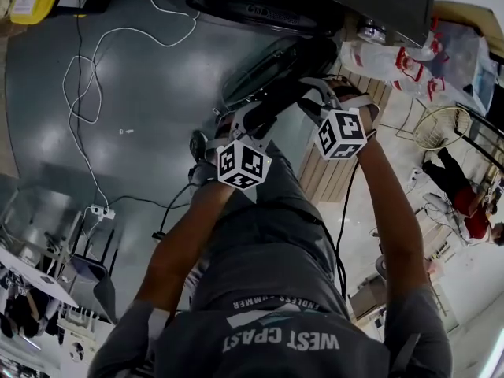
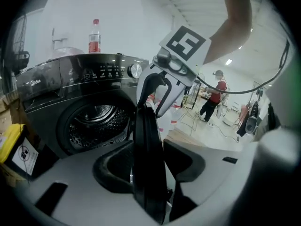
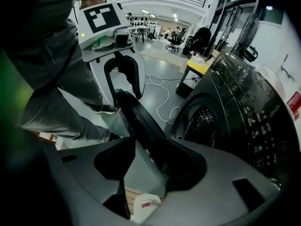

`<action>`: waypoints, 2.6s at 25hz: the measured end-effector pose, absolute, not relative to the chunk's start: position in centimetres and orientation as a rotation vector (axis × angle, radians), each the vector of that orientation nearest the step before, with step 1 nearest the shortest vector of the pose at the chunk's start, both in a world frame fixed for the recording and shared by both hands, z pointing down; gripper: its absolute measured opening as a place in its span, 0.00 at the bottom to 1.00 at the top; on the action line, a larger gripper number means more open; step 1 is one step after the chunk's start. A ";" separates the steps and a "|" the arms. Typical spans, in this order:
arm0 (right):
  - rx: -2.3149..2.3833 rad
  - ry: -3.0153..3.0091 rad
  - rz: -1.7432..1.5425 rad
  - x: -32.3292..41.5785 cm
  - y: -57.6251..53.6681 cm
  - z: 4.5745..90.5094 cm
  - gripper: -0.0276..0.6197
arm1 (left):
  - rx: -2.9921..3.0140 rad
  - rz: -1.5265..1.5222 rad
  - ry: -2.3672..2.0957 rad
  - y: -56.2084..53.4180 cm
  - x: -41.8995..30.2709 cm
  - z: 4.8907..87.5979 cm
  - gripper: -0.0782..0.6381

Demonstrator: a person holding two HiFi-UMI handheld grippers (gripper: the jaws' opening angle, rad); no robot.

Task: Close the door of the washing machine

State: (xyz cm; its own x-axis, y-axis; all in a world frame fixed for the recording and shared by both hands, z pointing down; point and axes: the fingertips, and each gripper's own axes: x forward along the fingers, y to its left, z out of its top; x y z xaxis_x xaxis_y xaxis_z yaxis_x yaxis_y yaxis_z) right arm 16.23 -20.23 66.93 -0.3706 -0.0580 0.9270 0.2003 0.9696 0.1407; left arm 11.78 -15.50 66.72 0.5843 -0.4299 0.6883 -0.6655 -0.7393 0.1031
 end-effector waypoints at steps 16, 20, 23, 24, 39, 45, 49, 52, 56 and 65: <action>0.220 -1.996 -0.290 11.8 -25.5 66.9 0.34 | 2.479 0.969 -1.151 -22.2 5.8 66.8 0.32; 0.299 -2.002 -0.287 10.9 -26.9 67.0 0.34 | 2.492 0.982 -1.186 -24.3 4.7 66.9 0.33; 0.363 -2.001 -0.285 10.4 -28.0 67.0 0.33 | 2.500 0.996 -1.209 -25.7 4.0 66.9 0.34; 0.386 -2.000 -0.284 10.2 -28.4 67.0 0.33 | 2.504 1.001 -1.217 -26.2 3.8 66.9 0.34; 0.596 -1.986 -0.283 8.9 -33.2 66.9 0.32 | 2.495 1.020 -1.357 -32.6 1.7 66.6 0.33; 0.677 -1.972 -0.264 8.7 -34.7 66.8 0.32 | 2.456 1.001 -1.426 -34.5 1.1 66.4 0.33; 0.751 -1.954 -0.235 8.6 -36.1 66.6 0.32 | 2.412 0.980 -1.469 -36.2 0.8 66.3 0.33; 0.809 -1.948 -0.198 8.6 -37.1 66.7 0.33 | 2.393 0.968 -1.491 -37.4 0.9 66.4 0.33; 0.871 -1.946 -0.155 8.9 -37.7 66.8 0.34 | 2.367 0.948 -1.508 -38.0 1.1 66.4 0.33; 0.838 -1.912 -0.106 8.7 -37.8 67.0 0.33 | 2.358 0.964 -1.474 -38.0 0.9 66.6 0.34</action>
